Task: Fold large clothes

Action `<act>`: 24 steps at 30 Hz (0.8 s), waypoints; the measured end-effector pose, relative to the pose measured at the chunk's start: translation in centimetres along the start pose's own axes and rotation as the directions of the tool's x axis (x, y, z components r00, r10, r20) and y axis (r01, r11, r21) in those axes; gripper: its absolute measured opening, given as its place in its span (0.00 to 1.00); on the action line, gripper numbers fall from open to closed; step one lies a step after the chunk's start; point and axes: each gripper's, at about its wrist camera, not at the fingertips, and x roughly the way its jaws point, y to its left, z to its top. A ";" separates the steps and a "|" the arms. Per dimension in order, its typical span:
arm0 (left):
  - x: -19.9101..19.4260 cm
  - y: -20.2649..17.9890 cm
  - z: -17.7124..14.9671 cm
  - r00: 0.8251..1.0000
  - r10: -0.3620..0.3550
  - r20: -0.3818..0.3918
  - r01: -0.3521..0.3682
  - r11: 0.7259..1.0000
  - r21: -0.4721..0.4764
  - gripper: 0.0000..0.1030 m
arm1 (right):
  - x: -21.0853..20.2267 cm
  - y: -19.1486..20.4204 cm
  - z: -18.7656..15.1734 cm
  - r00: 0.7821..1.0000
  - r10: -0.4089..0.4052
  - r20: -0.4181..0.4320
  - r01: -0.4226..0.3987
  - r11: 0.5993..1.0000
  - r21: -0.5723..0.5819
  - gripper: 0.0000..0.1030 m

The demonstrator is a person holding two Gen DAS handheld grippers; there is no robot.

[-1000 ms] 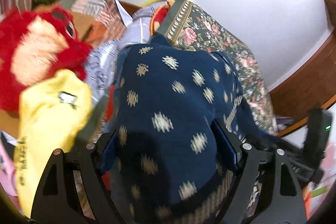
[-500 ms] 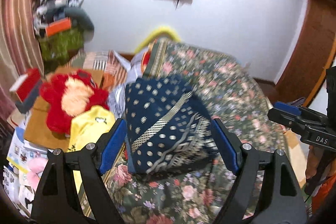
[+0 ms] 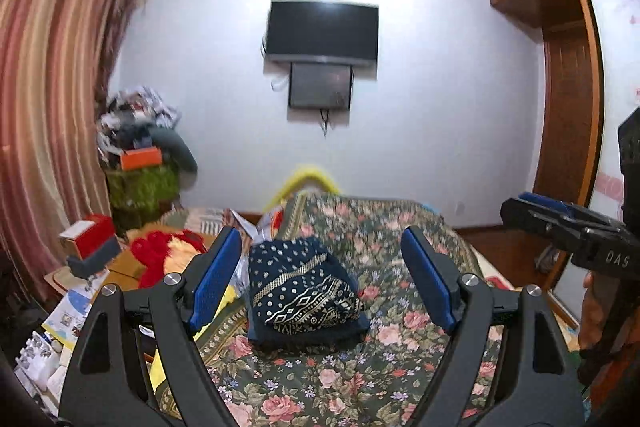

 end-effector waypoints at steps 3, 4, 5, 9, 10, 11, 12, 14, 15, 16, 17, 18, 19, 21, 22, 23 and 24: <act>-2.5 -0.6 -0.3 0.999 0.001 0.039 -0.001 1.000 -0.005 0.90 | -1.8 1.2 -0.7 0.997 -0.040 0.065 0.042 0.999 -0.034 0.84; -3.1 -0.8 -0.5 0.998 0.015 0.053 -0.015 1.000 -0.005 0.92 | -2.3 1.6 -0.9 0.994 -0.055 0.091 0.060 0.997 -0.046 0.87; -3.8 -1.0 -0.6 0.997 0.036 0.071 -0.035 0.999 -0.005 0.92 | -2.8 2.0 -1.2 0.991 -0.077 0.114 0.083 0.995 -0.052 0.88; -5.1 -1.4 -1.0 0.993 0.065 0.098 -0.064 0.998 -0.010 0.99 | -3.3 2.8 -1.8 0.982 -0.117 0.145 0.127 0.990 -0.058 1.00; -5.3 -1.5 -1.1 0.993 0.066 0.099 -0.066 0.998 -0.009 0.99 | -3.2 2.9 -1.8 0.984 -0.105 0.145 0.115 0.992 -0.059 1.00; -5.4 -1.6 -1.1 0.993 0.066 0.097 -0.066 0.998 -0.005 0.99 | -3.2 3.0 -1.9 0.986 -0.093 0.141 0.102 0.993 -0.057 1.00; -5.5 -1.6 -1.3 0.993 0.067 0.096 -0.067 0.998 -0.001 0.99 | -3.0 3.0 -1.8 0.987 -0.091 0.129 0.099 0.994 -0.055 1.00; -5.5 -1.7 -1.4 0.994 0.066 0.091 -0.067 0.998 0.006 0.99 | -2.9 3.0 -2.0 0.987 -0.099 0.123 0.106 0.993 -0.053 1.00; -5.8 -1.8 -1.6 0.994 0.064 0.089 -0.065 0.998 0.006 0.99 | -2.6 2.9 -1.8 0.987 -0.106 0.119 0.112 0.992 -0.050 1.00; -5.8 -1.9 -1.7 0.994 0.063 0.085 -0.064 0.998 0.006 0.99 | -2.7 2.8 -1.9 0.987 -0.109 0.118 0.115 0.992 -0.045 1.00; -5.7 -1.9 -1.8 0.995 0.064 0.081 -0.064 0.998 0.005 0.99 | -2.8 2.7 -2.0 0.987 -0.110 0.116 0.116 0.993 -0.038 1.00; -5.7 -1.8 -1.9 0.995 0.064 0.082 -0.064 0.998 0.005 0.99 | -2.6 2.6 -1.7 0.987 -0.111 0.113 0.115 0.993 -0.028 1.00; -5.7 -1.8 -2.0 0.995 0.065 0.082 -0.066 0.998 0.005 0.99 | -2.8 2.5 -1.9 0.987 -0.112 0.112 0.115 0.993 -0.023 1.00; -5.6 -1.8 -2.1 0.994 0.070 0.079 -0.070 0.998 0.002 0.99 | -2.8 2.2 -1.8 0.987 -0.116 0.109 0.118 0.993 -0.016 1.00; -5.5 -1.8 -2.1 0.995 0.070 0.076 -0.071 0.998 0.000 0.99 | -2.8 2.2 -1.8 0.987 -0.118 0.107 0.120 0.993 -0.015 1.00; -5.3 -1.7 -2.2 0.995 0.071 0.071 -0.071 0.997 -0.002 0.99 | -2.9 2.2 -2.1 0.987 -0.119 0.108 0.121 0.992 -0.015 1.00; -5.3 -1.7 -2.3 0.995 0.071 0.069 -0.071 0.997 -0.003 0.99 | -2.9 2.1 -2.1 0.987 -0.124 0.106 0.126 0.992 -0.014 1.00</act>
